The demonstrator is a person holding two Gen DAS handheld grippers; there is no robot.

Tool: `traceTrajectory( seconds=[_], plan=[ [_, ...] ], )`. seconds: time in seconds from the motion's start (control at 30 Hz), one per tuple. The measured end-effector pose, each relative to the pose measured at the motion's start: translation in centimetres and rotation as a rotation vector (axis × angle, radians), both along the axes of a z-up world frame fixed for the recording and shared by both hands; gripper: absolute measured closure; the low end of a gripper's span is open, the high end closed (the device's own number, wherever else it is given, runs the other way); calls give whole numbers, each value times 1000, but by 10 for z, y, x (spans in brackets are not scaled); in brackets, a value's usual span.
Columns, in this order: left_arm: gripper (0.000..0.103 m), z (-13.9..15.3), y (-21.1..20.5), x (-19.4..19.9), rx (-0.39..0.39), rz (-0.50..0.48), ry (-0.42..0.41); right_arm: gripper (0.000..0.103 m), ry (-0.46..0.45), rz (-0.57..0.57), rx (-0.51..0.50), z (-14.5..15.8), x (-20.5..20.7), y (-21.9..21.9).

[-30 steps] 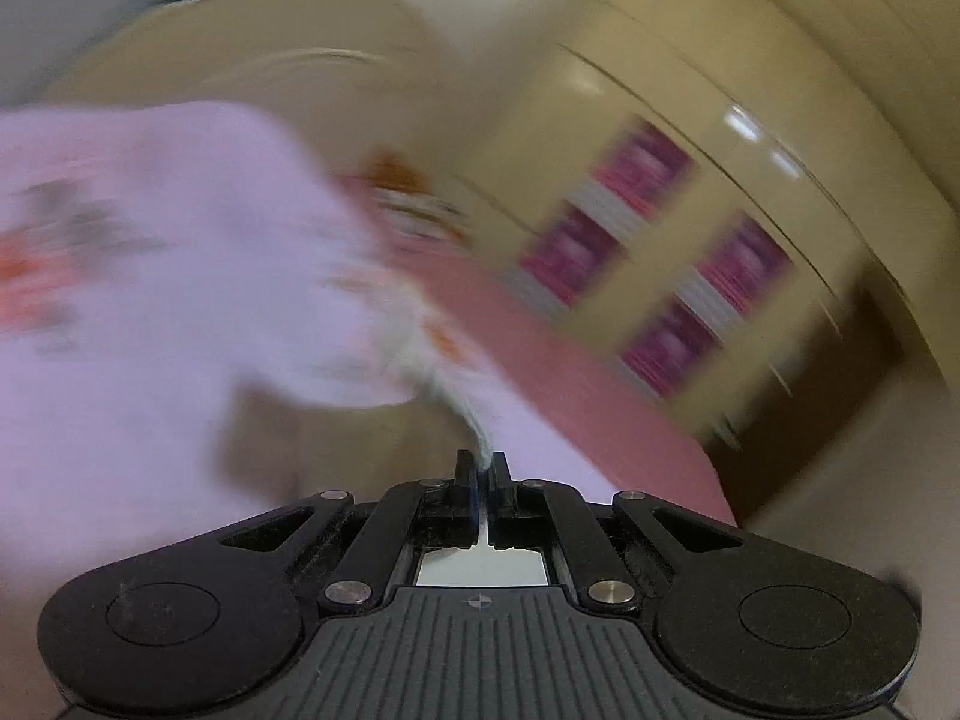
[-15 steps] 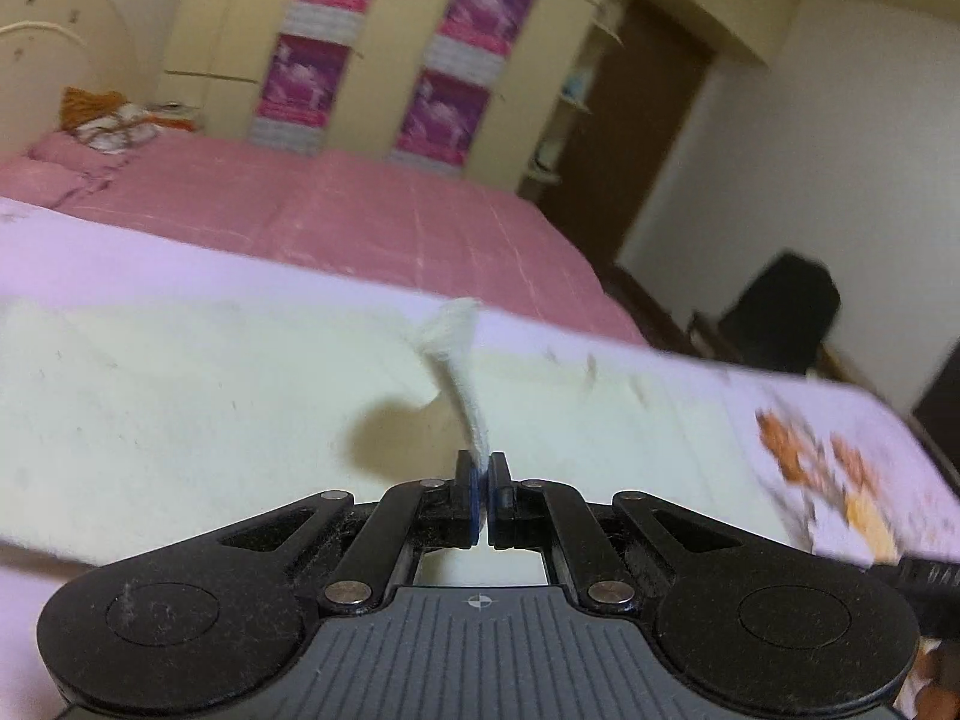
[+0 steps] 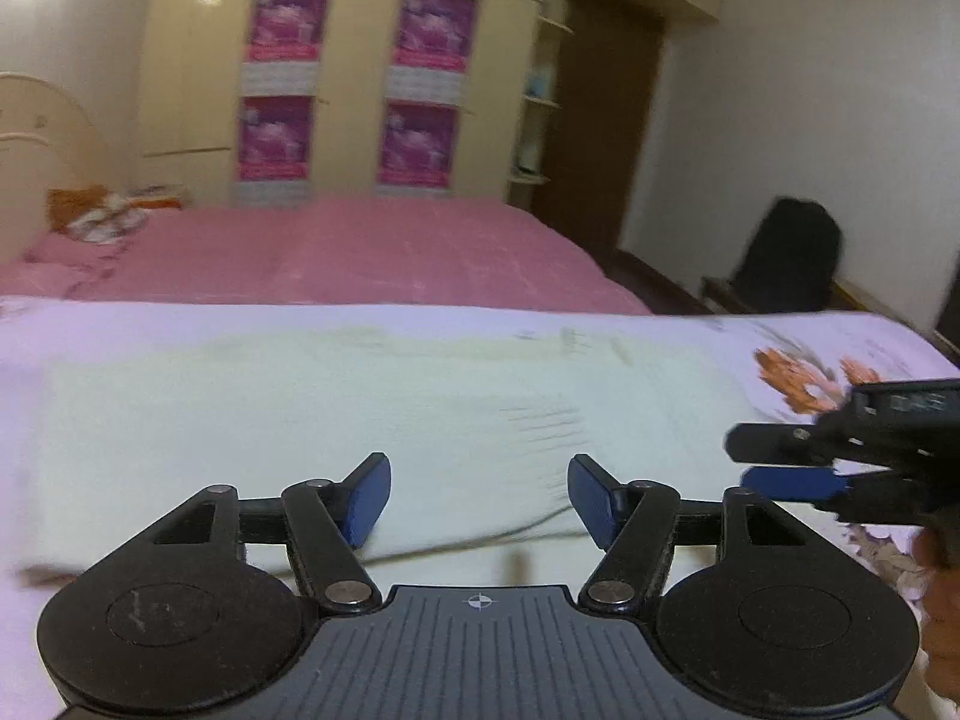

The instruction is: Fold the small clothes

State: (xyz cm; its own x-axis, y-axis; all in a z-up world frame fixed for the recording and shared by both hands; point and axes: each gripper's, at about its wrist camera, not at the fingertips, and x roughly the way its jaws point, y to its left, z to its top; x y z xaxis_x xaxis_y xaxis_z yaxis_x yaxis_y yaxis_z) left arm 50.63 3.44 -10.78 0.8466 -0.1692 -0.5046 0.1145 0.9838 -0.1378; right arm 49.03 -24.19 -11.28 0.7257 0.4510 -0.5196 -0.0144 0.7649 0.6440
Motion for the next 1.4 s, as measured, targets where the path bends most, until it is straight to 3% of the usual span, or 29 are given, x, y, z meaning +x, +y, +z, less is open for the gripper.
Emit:
traceTrajectory(
  seconds=[0.17,0.3,0.37,0.4,0.43,0.53,0.67,0.8,1.13,1.3,1.4],
  plan=[
    [38,-6,70,-42,17,192,41,63,32,68,8,-8,23,37],
    [38,-19,106,-56,14,274,87,67,63,93,-28,-16,41,60],
    [38,-26,108,-51,10,294,104,74,53,103,-41,-14,46,69],
    [38,-28,111,-49,7,299,110,90,49,111,-58,-12,49,73],
    [38,-32,104,-42,0,294,116,98,49,124,-82,-11,51,79],
    [38,-33,96,-34,8,271,100,98,-28,138,-160,5,46,89],
    [38,-32,93,-23,-1,270,80,98,-152,125,-180,38,33,86],
    [38,-29,89,-12,-14,272,70,98,-194,122,-184,55,31,75],
    [38,-31,62,4,62,335,179,98,-164,70,-183,41,36,53],
    [38,-25,62,9,11,387,250,98,-158,62,-194,35,36,50],
    [38,-20,73,8,-74,401,278,98,-151,59,-182,35,38,44]
  ],
)
